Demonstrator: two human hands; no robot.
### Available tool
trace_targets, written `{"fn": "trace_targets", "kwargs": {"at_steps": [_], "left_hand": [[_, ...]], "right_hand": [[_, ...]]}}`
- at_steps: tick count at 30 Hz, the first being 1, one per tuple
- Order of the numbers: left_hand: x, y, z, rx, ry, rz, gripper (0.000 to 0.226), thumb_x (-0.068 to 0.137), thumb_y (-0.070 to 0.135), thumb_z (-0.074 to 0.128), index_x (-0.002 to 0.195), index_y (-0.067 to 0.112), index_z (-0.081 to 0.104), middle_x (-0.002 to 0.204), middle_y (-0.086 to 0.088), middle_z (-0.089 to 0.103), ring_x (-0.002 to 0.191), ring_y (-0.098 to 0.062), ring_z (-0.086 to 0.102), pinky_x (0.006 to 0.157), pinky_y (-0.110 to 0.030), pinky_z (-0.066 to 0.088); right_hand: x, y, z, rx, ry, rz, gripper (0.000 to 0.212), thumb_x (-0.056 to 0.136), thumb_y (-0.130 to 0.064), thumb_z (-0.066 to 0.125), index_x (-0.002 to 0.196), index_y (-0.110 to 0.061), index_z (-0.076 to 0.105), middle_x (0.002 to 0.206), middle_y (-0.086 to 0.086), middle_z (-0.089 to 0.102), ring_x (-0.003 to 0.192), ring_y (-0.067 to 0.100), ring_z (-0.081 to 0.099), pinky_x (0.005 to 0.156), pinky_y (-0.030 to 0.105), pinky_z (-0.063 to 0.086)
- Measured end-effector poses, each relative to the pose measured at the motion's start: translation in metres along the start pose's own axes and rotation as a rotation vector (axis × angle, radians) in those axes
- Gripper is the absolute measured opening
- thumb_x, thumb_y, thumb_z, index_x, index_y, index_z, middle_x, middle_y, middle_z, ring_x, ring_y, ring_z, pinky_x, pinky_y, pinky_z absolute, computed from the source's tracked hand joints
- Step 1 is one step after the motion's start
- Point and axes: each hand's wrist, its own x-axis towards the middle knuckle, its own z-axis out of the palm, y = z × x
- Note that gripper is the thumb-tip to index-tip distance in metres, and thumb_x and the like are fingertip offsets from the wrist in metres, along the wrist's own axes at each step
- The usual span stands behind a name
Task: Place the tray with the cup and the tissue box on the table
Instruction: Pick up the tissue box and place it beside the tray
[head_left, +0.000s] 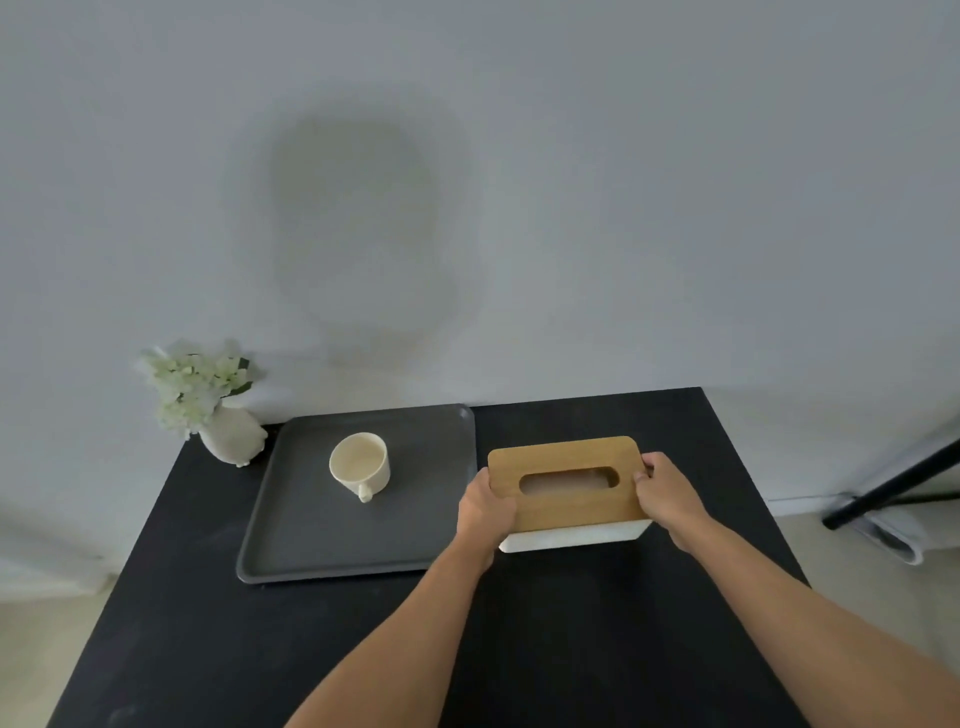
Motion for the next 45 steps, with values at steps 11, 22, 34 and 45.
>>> {"fn": "trace_targets", "kwargs": {"at_steps": [11,22,34,45], "left_hand": [[0.086,0.041,-0.017,0.044,0.07,0.059,0.03,0.081,0.005,0.05,0.106,0.012,0.066,0.09,-0.004,0.067,0.074,-0.017,0.058,0.061,-0.026,0.047],[0.123,0.055,-0.019,0.046,0.078,0.043,0.03,0.077,0.004,0.048,0.101,0.009,0.066,0.083,-0.004,0.062,0.071,-0.019,0.056,0.064,-0.033,0.047],[0.138,0.064,-0.022,0.01,0.101,0.04,0.029,0.081,-0.001,0.046,0.103,0.004,0.064,0.078,-0.001,0.057,0.069,-0.017,0.051,0.058,-0.027,0.043],[0.144,0.063,-0.023,0.007,0.097,0.06,0.028,0.078,0.003,0.046,0.1,0.005,0.064,0.08,-0.003,0.059,0.071,-0.02,0.052,0.06,-0.033,0.043]], "right_hand": [[0.072,-0.048,0.006,0.023,-0.037,-0.09,0.037,0.102,-0.02,0.04,0.138,-0.016,0.043,0.114,0.001,0.055,0.098,0.017,0.052,0.08,0.034,0.044],[0.103,-0.064,0.008,0.031,-0.044,-0.113,0.036,0.102,-0.02,0.037,0.137,-0.016,0.045,0.109,0.0,0.052,0.096,0.019,0.053,0.082,0.037,0.048],[0.117,-0.074,0.013,0.07,-0.05,-0.102,0.038,0.103,-0.022,0.037,0.139,-0.016,0.043,0.113,0.001,0.053,0.096,0.019,0.053,0.078,0.034,0.046],[0.123,-0.078,0.014,0.051,-0.045,-0.112,0.038,0.103,-0.023,0.039,0.14,-0.015,0.042,0.12,0.005,0.055,0.097,0.019,0.052,0.078,0.035,0.047]]}}
